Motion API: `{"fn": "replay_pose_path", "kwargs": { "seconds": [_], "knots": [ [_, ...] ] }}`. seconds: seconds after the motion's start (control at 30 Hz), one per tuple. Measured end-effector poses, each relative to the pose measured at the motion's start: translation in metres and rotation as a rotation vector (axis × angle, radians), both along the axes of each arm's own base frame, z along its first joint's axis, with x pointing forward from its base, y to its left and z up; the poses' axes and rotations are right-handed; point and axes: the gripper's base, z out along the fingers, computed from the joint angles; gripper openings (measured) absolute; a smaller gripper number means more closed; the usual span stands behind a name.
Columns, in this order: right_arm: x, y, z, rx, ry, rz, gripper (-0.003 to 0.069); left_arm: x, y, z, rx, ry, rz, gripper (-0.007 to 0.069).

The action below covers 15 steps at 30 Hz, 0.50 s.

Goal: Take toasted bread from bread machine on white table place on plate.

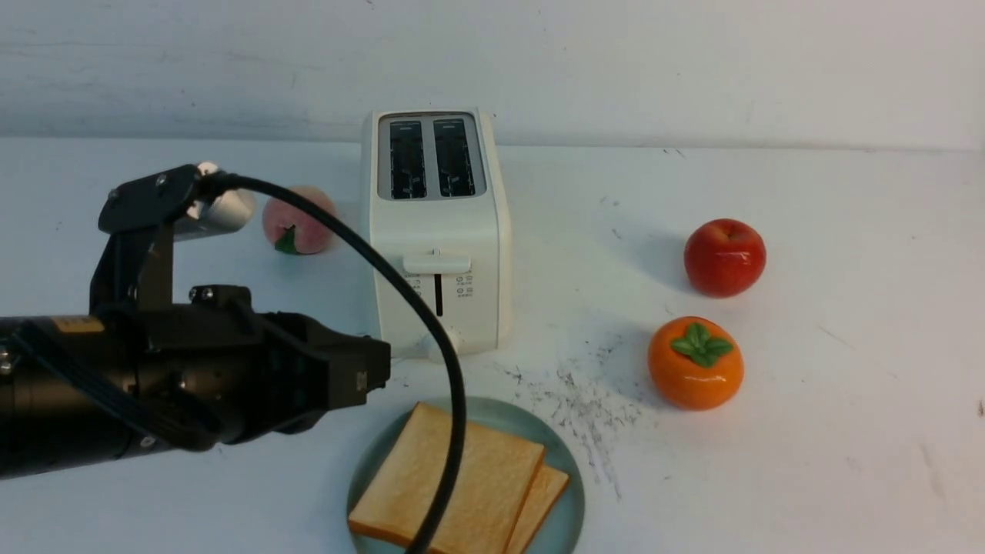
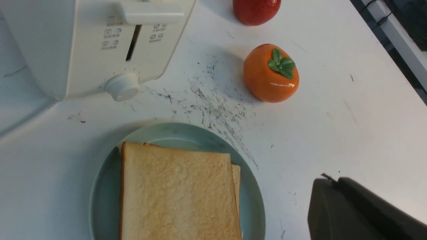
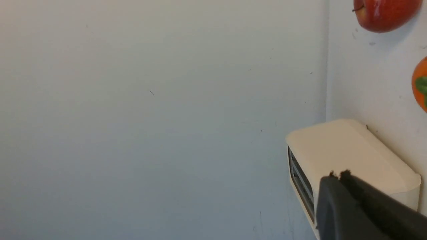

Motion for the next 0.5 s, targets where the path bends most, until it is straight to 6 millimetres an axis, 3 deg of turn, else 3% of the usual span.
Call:
{"fn": "replay_pose_path", "kwargs": {
  "seconds": [0.5],
  "knots": [
    [0.0,-0.0001,0.0,0.003,0.0,-0.001,0.002,0.0,0.0,0.0,0.0,0.0,0.0,-0.0004]
  ]
}}
